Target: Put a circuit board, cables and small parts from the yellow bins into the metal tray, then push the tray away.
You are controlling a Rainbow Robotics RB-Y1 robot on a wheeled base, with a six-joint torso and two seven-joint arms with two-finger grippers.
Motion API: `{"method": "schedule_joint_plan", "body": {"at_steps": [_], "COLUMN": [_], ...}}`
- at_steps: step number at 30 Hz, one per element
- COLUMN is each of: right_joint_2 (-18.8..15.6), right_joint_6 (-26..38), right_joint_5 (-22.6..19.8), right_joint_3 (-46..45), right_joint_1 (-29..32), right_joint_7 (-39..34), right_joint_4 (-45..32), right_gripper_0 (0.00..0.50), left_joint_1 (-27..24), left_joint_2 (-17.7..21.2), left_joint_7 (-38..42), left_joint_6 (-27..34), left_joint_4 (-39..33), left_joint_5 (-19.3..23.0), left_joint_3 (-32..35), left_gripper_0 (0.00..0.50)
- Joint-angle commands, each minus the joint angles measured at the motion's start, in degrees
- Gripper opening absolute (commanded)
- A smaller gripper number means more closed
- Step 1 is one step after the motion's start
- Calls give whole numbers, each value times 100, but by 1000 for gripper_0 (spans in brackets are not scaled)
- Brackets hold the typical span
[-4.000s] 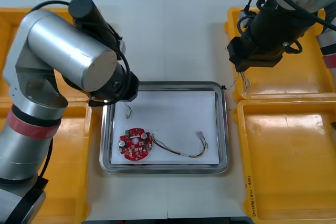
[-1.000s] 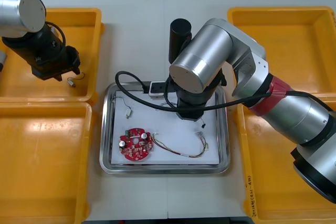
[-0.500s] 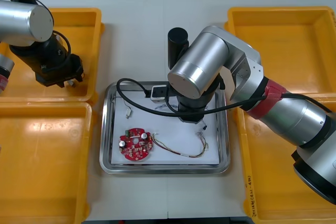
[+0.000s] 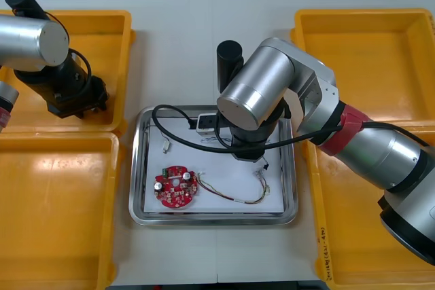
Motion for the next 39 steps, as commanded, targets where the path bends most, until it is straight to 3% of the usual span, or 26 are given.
{"method": "schedule_joint_plan", "body": {"at_steps": [1,5,6,7,8,10,19,27,32,34,39], "right_joint_2": [67,41,41,23,23,5,-39,-223,-329,-416,-707], "right_joint_6": [-144,-223,-223,-214,-214,-205,199,489,867,1025,1271], "right_joint_5": [-53,-167,-184,-211,-255,-360,-483,-545,-615,-694,-1142], "right_joint_3": [72,72,72,72,36,-69,-473,-790,-1159,-1317,-1528], "right_joint_1": [-68,-60,-68,-68,-68,-68,-148,-279,-297,-297,-297], "right_joint_7": [164,112,103,103,94,103,164,182,112,-47,-785], "right_joint_4": [-47,-39,-39,-39,-39,-39,-162,-408,-654,-795,-1085], "right_gripper_0": [197,393,459,498,500,500,500,500,500,500,500], "left_joint_1": [131,149,149,149,149,149,140,87,-115,-247,-475], "left_joint_2": [-48,-48,-48,-48,-48,-48,-40,13,127,215,294], "left_joint_7": [193,157,157,157,157,149,26,-97,-71,-62,-54], "left_joint_6": [-138,-138,-138,-138,-138,-138,38,1031,1655,1954,1985], "left_joint_4": [-62,-62,-62,-62,-62,-70,-246,-1160,-1485,-1617,-1890], "left_joint_5": [-101,-127,-136,-136,-145,-153,-215,-338,-373,-338,-259], "left_joint_3": [-70,-61,-70,-70,-70,-70,150,888,976,976,1090], "left_gripper_0": [500,500,438,314,127,6,0,0,0,0,0]}}
